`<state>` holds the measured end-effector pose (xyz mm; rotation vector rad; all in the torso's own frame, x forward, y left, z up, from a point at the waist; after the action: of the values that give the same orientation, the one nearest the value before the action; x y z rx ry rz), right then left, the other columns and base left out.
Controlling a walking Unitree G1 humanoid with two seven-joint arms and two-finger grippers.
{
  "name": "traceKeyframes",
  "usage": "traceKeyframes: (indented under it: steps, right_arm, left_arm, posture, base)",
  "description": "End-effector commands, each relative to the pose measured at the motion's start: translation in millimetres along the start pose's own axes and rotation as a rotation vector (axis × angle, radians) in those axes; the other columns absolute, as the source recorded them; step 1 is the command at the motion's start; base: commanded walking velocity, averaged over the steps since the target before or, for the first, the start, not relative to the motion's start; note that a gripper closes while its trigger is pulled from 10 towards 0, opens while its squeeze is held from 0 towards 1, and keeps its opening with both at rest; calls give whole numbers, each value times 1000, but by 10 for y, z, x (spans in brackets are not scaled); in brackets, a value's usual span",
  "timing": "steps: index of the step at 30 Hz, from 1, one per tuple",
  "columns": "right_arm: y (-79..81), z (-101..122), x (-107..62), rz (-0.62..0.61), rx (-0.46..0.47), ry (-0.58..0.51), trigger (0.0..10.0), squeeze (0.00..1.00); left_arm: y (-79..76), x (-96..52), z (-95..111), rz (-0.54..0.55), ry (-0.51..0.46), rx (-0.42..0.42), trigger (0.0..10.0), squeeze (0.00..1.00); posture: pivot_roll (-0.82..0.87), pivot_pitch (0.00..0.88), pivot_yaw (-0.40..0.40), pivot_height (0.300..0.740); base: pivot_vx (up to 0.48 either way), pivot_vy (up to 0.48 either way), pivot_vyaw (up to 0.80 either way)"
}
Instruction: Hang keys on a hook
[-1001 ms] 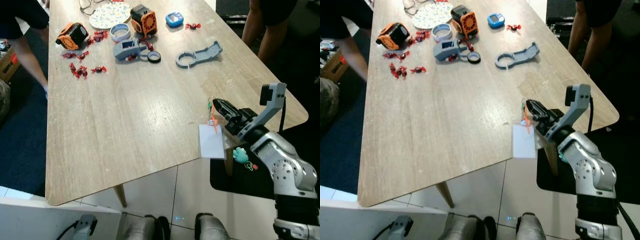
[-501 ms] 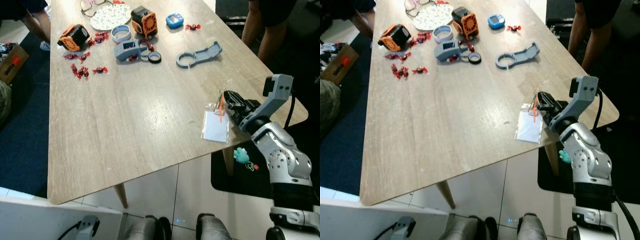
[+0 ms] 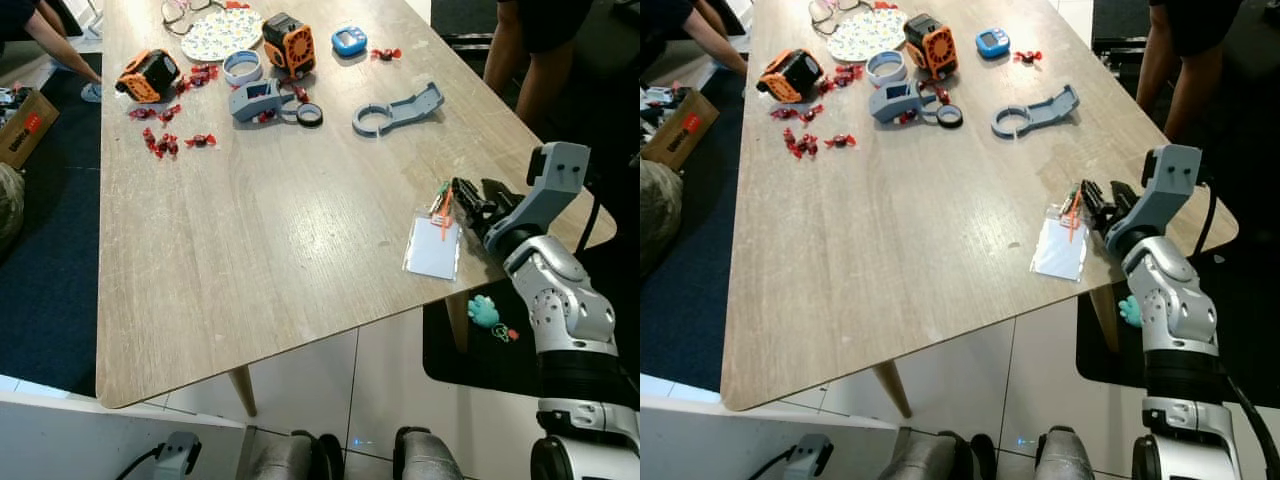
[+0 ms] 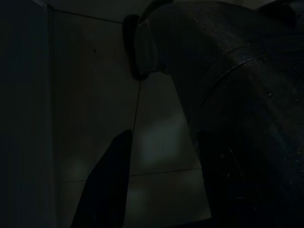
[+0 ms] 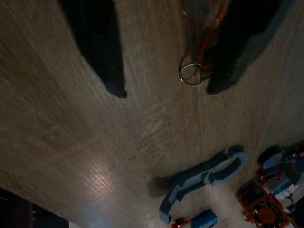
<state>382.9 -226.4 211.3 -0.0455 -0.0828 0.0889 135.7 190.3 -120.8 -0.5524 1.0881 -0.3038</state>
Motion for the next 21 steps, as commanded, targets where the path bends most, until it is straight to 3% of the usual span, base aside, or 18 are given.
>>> traceKeyframes:
  steps: [1, 8, 9, 10, 13, 14, 19, 20, 21]
  right_arm:
    - [6, -124, -25, 6, 48, 43, 10000, 1000]
    - [196, -28, -52, 118, 140, 17, 10000, 1000]
    - [240, 26, -61, 144, 162, 7, 10000, 345]
    - [259, 62, -65, 153, 171, 4, 10000, 149]
    - [267, 84, -67, 157, 174, 3, 10000, 149]
    - [229, 66, -49, 119, 182, 29, 10000, 0]
    - [189, -9, -28, 69, 211, 85, 10000, 0]
    - [199, -145, -25, 36, 277, 181, 10000, 0]
    - [199, -145, -25, 36, 277, 181, 10000, 0]
  left_arm:
    - [45, -40, -191, 17, 46, -32, 10000, 0]
    - [32, -34, -194, 9, 49, -30, 10000, 0]
    - [31, -35, -202, 8, 51, -30, 10000, 0]
    - [33, -38, -212, 8, 54, -31, 10000, 0]
    - [34, -40, -220, 8, 57, -31, 10000, 0]
    - [32, -41, -240, 6, 66, -28, 10000, 0]
    - [26, -40, -248, 2, 72, -22, 10000, 0]
    - [20, -37, -248, -2, 77, -16, 10000, 0]
    - [20, -37, -248, -2, 77, -16, 10000, 0]
  posture:
    - [-190, 241, 198, 740]
    - [-190, 241, 198, 740]
    - [-190, 241, 198, 740]
    - [-192, 244, 197, 740]
    - [-192, 244, 197, 740]
    - [-192, 244, 197, 740]
    - [-192, 244, 197, 740]
    - [-191, 242, 195, 740]
    - [-191, 242, 195, 740]
  base:
    - [0, 0, 0]
    - [0, 0, 0]
    - [0, 0, 0]
    - [0, 0, 0]
    - [0, 0, 0]
    - [0, 0, 0]
    - [0, 0, 0]
    - [0, 0, 0]
    - [0, 0, 0]
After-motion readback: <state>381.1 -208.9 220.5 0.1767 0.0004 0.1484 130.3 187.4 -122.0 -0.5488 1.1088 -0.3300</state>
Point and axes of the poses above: a point about 5 cm out from each wrist's last joint towards the gripper, its own x axis pointing out of the wrist towards the gripper, its own z axis along the axis of the wrist's last joint, y = z × x, the point moved 4 cm from there along x, pointing out of the wrist towards the gripper, and after that the axes turned 14 degrees about -x, right-handed, at the moved point
